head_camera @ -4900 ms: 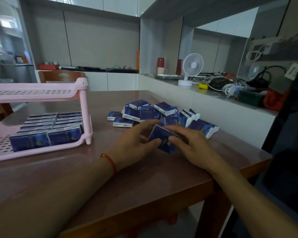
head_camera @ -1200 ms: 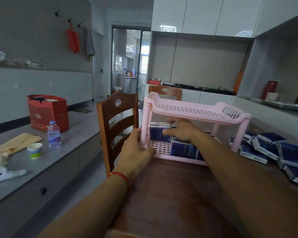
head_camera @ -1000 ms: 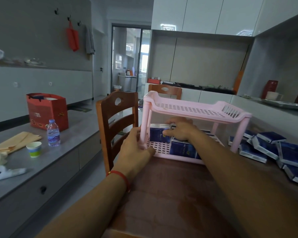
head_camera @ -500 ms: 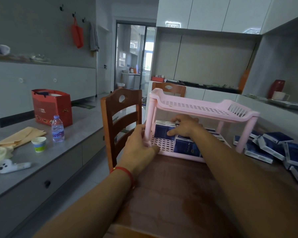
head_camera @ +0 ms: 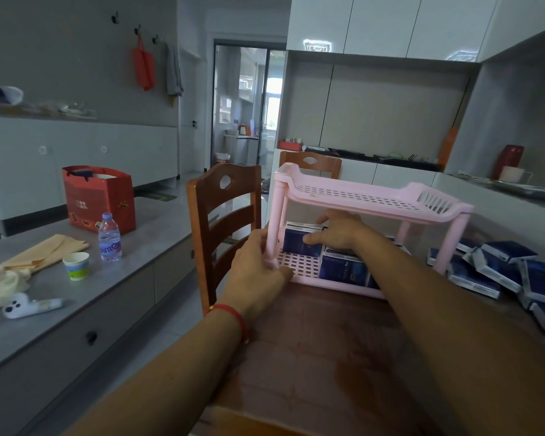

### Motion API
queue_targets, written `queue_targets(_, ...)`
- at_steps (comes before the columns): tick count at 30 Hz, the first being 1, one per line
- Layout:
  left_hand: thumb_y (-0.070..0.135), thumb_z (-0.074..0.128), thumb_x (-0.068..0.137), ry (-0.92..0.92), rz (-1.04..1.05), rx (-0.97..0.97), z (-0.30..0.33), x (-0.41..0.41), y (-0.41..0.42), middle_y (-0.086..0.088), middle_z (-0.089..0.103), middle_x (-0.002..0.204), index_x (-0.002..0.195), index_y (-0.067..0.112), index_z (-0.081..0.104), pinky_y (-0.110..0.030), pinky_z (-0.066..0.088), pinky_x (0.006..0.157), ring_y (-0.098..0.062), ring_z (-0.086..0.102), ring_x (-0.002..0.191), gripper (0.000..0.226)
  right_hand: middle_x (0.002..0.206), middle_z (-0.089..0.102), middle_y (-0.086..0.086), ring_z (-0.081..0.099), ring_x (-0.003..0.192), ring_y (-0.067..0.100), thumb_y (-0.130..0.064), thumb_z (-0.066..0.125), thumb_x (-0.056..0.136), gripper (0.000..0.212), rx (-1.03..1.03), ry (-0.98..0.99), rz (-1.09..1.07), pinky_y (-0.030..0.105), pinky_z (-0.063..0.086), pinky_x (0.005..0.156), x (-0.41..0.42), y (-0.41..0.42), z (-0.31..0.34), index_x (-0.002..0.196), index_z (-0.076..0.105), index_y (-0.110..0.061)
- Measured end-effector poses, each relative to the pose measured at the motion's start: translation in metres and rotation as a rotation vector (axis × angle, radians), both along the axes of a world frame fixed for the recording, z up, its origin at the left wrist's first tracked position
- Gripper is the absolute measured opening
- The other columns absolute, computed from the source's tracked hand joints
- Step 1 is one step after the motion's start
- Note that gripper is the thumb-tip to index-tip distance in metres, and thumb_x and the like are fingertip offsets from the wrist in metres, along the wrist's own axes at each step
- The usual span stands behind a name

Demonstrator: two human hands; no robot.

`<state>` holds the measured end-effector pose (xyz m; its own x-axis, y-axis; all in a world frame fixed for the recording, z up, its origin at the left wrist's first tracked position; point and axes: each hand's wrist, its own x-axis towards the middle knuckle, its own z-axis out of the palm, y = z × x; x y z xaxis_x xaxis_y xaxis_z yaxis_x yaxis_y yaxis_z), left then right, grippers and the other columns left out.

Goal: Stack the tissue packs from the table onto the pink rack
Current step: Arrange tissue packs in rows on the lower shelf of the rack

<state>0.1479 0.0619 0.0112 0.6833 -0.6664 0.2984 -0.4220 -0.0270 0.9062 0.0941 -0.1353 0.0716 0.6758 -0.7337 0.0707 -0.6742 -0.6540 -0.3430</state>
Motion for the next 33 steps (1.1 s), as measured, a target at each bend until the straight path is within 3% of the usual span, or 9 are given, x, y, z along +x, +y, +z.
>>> queue_targets(5,0.011,0.073,0.085,-0.006,-0.001,0.007,0.001,-0.001,0.002,0.008,0.051,0.125,0.132,0.027,0.042,-0.045,0.05,0.102,-0.011,0.05,0.11,0.059,0.155,0.041,0.003,0.043,0.138,0.024,-0.051,0.059,0.094,0.065,-0.029,-0.126,0.189,0.039,0.036,0.114,-0.03,0.031,0.005,0.147,0.042,-0.017)
queue_targets(9,0.006,0.073,0.083,0.048,0.104,-0.055,0.002,-0.001,0.003,0.006,0.048,0.123,0.135,0.021,0.037,-0.042,0.053,0.101,-0.013,0.052,0.113,0.065,0.152,0.044,-0.003,0.045,0.134,0.014,-0.043,0.057,0.097,0.052,-0.151,-0.226,0.38,0.039,0.039,0.112,-0.085,0.063,-0.001,0.144,0.045,-0.025)
queue_targets(14,0.004,0.071,0.081,-0.23,0.315,-0.129,0.001,-0.011,0.009,0.003,0.053,0.09,0.089,0.025,0.044,-0.032,0.056,0.074,-0.02,0.059,0.087,0.035,0.129,0.06,-0.019,0.057,0.113,-0.003,-0.033,0.06,0.096,0.033,-0.106,-0.286,0.454,0.018,0.05,0.094,-0.172,0.075,-0.01,0.129,0.059,-0.038)
queue_targets(18,0.003,0.069,0.078,-0.54,0.132,-0.145,0.009,-0.046,0.013,0.01,0.055,0.082,0.081,0.022,0.046,-0.02,0.047,0.064,-0.009,0.055,0.076,0.03,0.103,0.061,-0.027,0.058,0.096,-0.01,-0.027,0.062,0.095,0.022,-0.109,-0.283,0.275,0.006,0.05,0.076,-0.233,0.049,-0.02,0.108,0.063,-0.045)
queue_targets(21,0.005,0.067,0.074,-0.666,-0.09,-0.087,0.016,-0.083,0.003,0.01,0.055,0.081,0.085,0.024,0.051,-0.021,0.044,0.063,-0.007,0.053,0.073,0.028,0.107,0.065,-0.02,0.062,0.094,-0.003,-0.023,0.062,0.095,0.023,-0.148,-0.314,0.142,0.014,0.054,0.079,-0.28,0.018,-0.027,0.109,0.065,-0.042)
queue_targets(26,0.009,0.068,0.077,-0.526,-0.339,-0.03,0.013,-0.157,-0.051,0.006,0.06,0.093,0.104,0.022,0.05,-0.028,0.049,0.07,-0.012,0.058,0.079,0.036,0.105,0.069,-0.013,0.063,0.093,0.005,-0.019,0.064,0.093,0.021,-0.285,-0.369,-0.101,0.025,0.051,0.078,-0.353,-0.021,-0.037,0.107,0.07,-0.033)
queue_targets(29,0.014,0.069,0.079,-0.544,-0.441,-0.035,0.009,-0.199,-0.094,0.005,0.057,0.102,0.114,0.024,0.049,-0.021,0.045,0.071,-0.014,0.056,0.086,0.042,0.099,0.067,0.001,0.061,0.092,0.022,-0.018,0.073,0.084,0.019,-0.588,-0.253,-0.359,0.033,0.045,0.074,-0.394,-0.042,-0.047,0.101,0.068,-0.022)
queue_targets(31,0.018,0.068,0.081,-0.619,-0.46,-0.035,0.01,-0.221,-0.119,0.004,0.056,0.106,0.118,0.022,0.048,-0.023,0.045,0.075,-0.013,0.054,0.09,0.042,0.113,0.061,0.011,0.054,0.106,0.033,-0.026,0.076,0.078,0.036,-0.676,-0.152,-0.613,0.043,0.043,0.085,-0.414,-0.056,-0.053,0.111,0.064,-0.017)
queue_targets(33,0.022,0.065,0.083,-0.684,-0.457,-0.045,0.01,-0.241,-0.142,0.004,0.057,0.107,0.115,0.024,0.048,-0.03,0.048,0.078,-0.015,0.056,0.092,0.036,0.134,0.047,0.017,0.04,0.125,0.037,-0.038,0.076,0.075,0.065,-0.515,-0.16,-0.843,0.049,0.036,0.099,-0.428,-0.066,-0.058,0.13,0.052,-0.013)
